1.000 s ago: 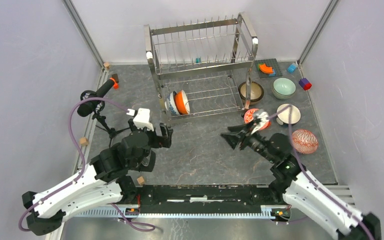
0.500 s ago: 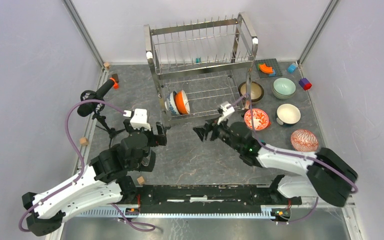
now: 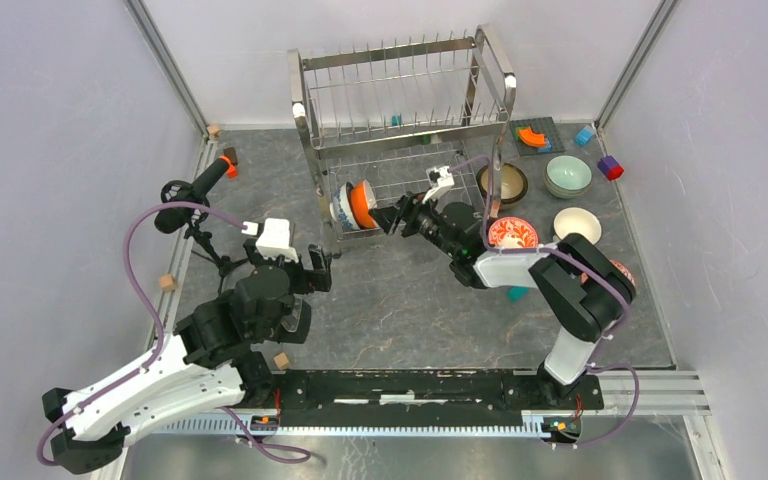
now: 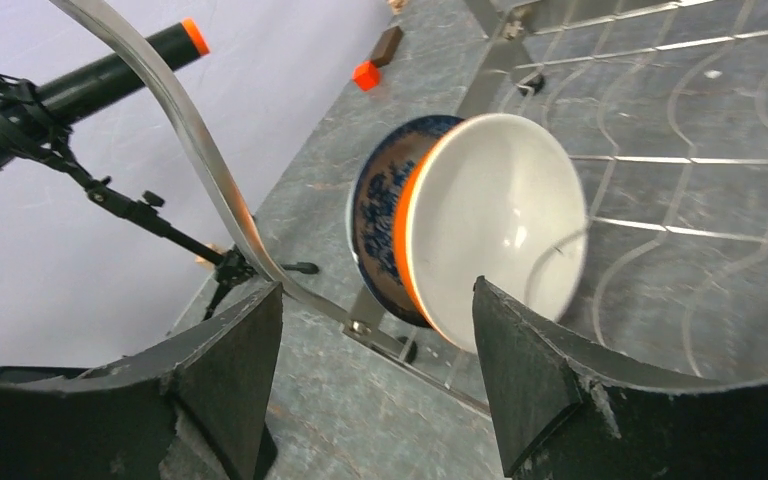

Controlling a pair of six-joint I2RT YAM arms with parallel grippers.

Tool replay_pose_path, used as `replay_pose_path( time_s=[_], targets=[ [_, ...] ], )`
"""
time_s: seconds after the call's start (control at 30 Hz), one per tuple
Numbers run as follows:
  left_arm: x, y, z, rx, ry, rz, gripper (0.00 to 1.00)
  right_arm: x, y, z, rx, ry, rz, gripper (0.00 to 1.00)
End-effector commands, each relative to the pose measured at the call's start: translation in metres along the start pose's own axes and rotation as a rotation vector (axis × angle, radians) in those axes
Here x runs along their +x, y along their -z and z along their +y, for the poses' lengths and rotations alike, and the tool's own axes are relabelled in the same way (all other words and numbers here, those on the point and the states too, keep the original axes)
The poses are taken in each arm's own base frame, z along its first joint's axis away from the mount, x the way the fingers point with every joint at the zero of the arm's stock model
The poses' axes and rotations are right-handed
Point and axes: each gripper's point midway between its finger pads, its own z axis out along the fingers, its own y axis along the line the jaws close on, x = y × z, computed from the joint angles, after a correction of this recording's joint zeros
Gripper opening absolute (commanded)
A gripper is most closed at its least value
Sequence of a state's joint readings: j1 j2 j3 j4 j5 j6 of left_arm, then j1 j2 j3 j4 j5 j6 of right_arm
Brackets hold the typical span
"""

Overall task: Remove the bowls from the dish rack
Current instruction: Pick up the bowl from the dish rack.

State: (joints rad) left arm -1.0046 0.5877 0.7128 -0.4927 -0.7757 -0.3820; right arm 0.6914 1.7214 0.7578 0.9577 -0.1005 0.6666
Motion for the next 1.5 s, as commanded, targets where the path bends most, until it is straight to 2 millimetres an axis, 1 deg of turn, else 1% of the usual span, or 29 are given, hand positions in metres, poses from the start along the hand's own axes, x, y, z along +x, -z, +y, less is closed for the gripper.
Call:
replay_pose_path(
  time_s=[0.0, 0.2, 0.37, 0.47, 0.63, 0.73, 0.87, 1.1, 1.27, 1.47],
  targets=[
    [-0.004, 0.001, -0.004, 0.025, 0.001, -0.009, 0.95, -0.029, -0.024, 0.039, -0.156, -0.036, -0.071, 0.74],
    [-0.005, 0.001, -0.007, 0.038, 0.002, -0.006, 0.95, -0.015, -0.046, 0.028, -0.131, -0.062, -0.027, 0.70],
    [-0.004, 0.001, -0.007, 0.042, 0.002, -0.004, 0.95, -0.006, -0.056, 0.017, -0.096, -0.062, 0.001, 0.68],
    [-0.004, 0.001, -0.008, 0.045, 0.001, -0.002, 0.95, -0.001, -0.059, 0.011, -0.071, -0.050, 0.018, 0.67],
    [-0.002, 0.000, -0.009, 0.049, -0.003, 0.004, 0.95, 0.008, -0.061, 0.007, -0.066, -0.051, 0.041, 0.64],
    [-0.002, 0.000, -0.010, 0.049, -0.004, 0.006, 0.95, 0.014, -0.062, 0.007, -0.079, -0.065, 0.059, 0.60],
    [-0.001, 0.000, -0.010, 0.048, -0.007, 0.008, 0.95, 0.021, -0.062, 0.010, -0.103, -0.100, 0.077, 0.57],
    [-0.001, -0.001, -0.011, 0.051, -0.009, 0.012, 0.95, 0.023, -0.063, 0.014, -0.126, -0.137, 0.082, 0.46],
    [0.001, -0.001, -0.013, 0.058, -0.015, 0.020, 0.95, 0.020, -0.060, 0.015, -0.152, -0.177, 0.067, 0.33],
    [0.003, -0.002, -0.014, 0.060, -0.017, 0.025, 0.95, 0.015, -0.056, 0.014, -0.179, -0.212, 0.048, 0.20]
  ],
)
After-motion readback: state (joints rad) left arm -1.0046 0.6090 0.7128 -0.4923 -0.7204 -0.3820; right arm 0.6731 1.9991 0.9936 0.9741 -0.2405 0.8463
